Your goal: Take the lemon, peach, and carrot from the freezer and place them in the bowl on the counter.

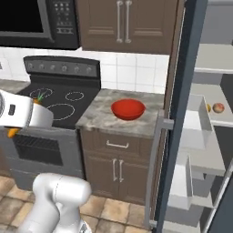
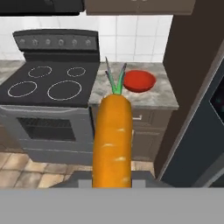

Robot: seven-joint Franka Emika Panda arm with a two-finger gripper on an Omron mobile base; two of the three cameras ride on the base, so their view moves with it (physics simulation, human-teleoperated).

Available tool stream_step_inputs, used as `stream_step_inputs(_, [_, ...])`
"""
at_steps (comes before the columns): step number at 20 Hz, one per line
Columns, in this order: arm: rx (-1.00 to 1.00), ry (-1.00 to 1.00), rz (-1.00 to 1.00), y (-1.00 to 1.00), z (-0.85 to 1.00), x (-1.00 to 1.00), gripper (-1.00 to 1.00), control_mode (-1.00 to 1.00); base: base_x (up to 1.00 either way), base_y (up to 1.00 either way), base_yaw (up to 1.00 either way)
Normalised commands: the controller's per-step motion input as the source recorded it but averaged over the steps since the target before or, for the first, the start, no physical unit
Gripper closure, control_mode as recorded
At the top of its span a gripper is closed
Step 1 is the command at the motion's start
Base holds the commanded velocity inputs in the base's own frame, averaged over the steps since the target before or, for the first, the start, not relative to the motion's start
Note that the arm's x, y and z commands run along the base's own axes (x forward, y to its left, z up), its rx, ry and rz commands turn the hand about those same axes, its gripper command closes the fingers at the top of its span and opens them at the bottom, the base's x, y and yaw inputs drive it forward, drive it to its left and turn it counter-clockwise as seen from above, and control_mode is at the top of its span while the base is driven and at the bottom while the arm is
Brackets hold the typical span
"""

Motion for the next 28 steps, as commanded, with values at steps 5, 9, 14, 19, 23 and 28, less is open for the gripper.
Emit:
stream_step_inputs(5, [0.00,0.00,0.00,0.00,0.00,0.00,1.00,1.00,0.89,-0.18,-0.12])
stream_step_inputs(9, [0.00,0.00,0.00,0.00,0.00,0.00,1.00,1.00,0.88,-0.48,-0.20])
stream_step_inputs(14, [0.00,0.00,0.00,0.00,0.00,0.00,1.00,1.00,0.69,-0.11,-0.40])
stream_step_inputs(19, [0.00,0.00,0.00,0.00,0.00,0.00,1.00,1.00,0.62,0.00,-0.21])
stream_step_inputs(23, [0.00,0.00,0.00,0.00,0.00,0.00,1.00,1.00,0.74,0.00,0.02])
stream_step_inputs(28, [0.00,0.00,0.00,0.00,0.00,0.00,1.00,1.00,0.42,0.00,0.23])
